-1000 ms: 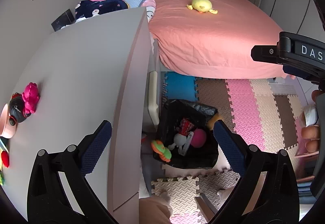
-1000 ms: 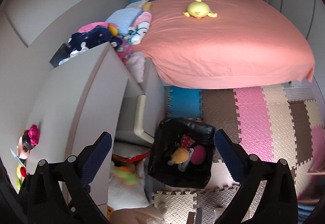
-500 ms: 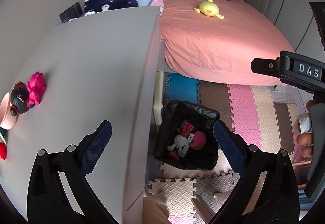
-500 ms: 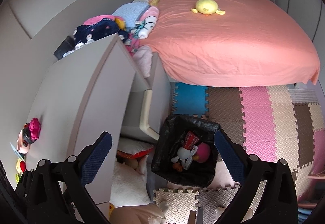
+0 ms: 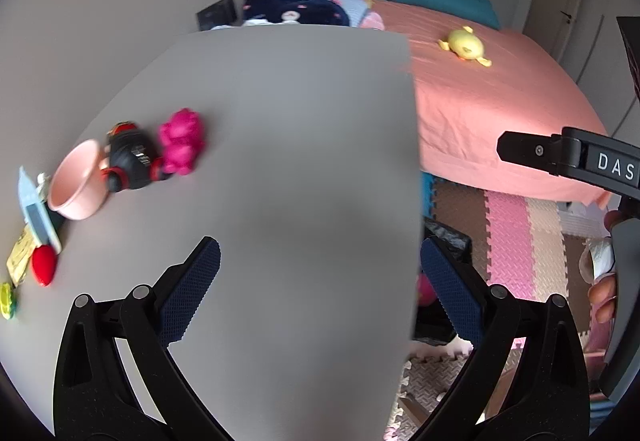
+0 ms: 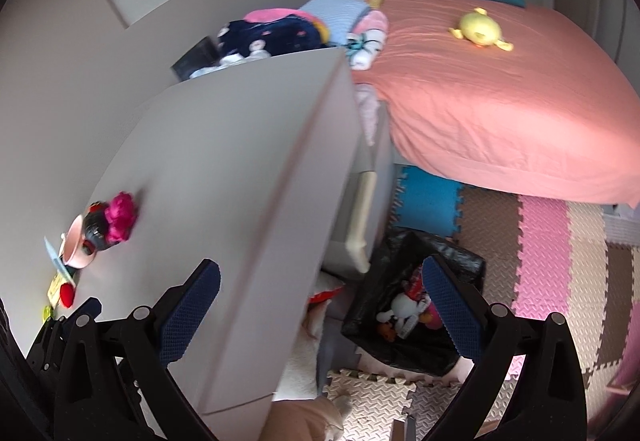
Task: Collect trash
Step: 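Move both tools back over the table toward the pink bowl and toys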
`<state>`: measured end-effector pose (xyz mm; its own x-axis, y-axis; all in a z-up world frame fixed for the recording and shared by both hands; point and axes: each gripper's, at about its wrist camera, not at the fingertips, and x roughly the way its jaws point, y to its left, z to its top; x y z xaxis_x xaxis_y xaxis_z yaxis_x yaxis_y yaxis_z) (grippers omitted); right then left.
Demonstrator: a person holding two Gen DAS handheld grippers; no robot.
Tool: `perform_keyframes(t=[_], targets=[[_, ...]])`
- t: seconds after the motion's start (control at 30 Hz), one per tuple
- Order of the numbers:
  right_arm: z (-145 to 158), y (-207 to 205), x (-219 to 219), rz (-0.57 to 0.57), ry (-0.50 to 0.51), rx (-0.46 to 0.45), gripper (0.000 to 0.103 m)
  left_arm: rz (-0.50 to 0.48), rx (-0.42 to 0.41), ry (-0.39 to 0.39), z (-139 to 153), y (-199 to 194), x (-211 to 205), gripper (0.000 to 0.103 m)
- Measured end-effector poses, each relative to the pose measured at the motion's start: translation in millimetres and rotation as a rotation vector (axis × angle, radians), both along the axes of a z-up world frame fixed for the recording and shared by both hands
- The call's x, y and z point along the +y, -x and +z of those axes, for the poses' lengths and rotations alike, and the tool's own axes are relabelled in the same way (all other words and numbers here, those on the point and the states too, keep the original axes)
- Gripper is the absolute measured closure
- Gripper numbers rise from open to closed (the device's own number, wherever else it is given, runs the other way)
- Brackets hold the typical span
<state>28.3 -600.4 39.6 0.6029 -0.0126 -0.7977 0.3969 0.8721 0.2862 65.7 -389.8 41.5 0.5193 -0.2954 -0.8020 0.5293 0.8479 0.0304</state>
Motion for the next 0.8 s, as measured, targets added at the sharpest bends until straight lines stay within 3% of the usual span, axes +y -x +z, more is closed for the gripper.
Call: perform_keyframes(t=[0.3, 0.8], targets=[[2.9, -36.5, 67.1, 0.119, -0.033, -0.018, 0.003, 0.147, -0.036, 0.001, 6.2, -25.5, 86.6, 0.006], [-6.9, -77.4, 150.8, 0.235, 0.008, 0.022, 0.003, 0.382, -0.071, 0.017, 8.0, -69.0, 228.4, 0.007]])
